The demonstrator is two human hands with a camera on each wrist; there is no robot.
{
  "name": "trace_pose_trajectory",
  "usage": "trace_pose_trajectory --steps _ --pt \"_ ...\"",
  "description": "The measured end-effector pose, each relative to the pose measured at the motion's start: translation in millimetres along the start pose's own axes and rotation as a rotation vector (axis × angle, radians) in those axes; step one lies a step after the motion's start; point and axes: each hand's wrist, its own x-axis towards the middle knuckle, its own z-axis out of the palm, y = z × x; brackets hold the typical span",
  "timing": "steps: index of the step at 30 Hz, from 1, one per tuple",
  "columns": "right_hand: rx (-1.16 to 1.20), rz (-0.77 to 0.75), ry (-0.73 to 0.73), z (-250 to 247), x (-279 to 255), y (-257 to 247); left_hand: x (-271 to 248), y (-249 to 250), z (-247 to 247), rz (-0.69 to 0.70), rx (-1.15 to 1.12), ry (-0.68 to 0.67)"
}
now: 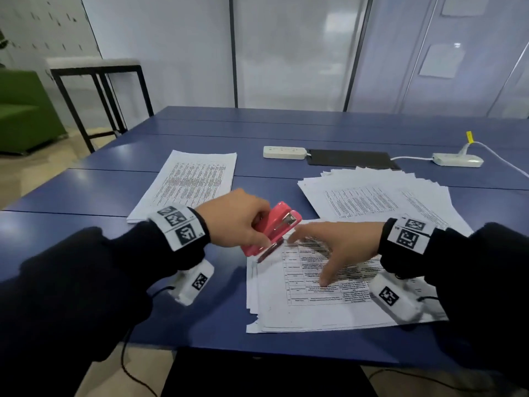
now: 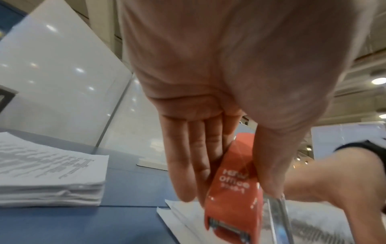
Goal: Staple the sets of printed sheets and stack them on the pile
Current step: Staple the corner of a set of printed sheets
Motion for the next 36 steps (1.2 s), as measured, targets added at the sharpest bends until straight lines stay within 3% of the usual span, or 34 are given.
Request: trace_pose_trajectory --steps 9,17,21,26,31,36 --pt "0.351 -0.039 0.128 21.2 -5.6 30.5 38.3 25.7 23.9 0.090 0.115 0.001" --pt "0.278 0.063 0.097 23.6 -1.8 39.7 43.7 29.2 28.6 0.191 0.297 -0.167" --pt "0.282 0.050 0.091 23.8 -0.9 41.9 48.5 28.0 27.0 0.094 0.363 -0.187" --pt "0.268 0.061 0.090 26.1 1.5 44.5 47.8 21.8 29.4 0.251 0.328 -0.205" --pt "0.291 0.039 0.080 24.6 0.3 42.4 45.1 16.8 30.3 0.170 0.334 -0.151" --pt "0.284 0.064 0.071 24.5 -1.5 41.3 37.9 9.7 29.4 0.265 0.329 -0.197"
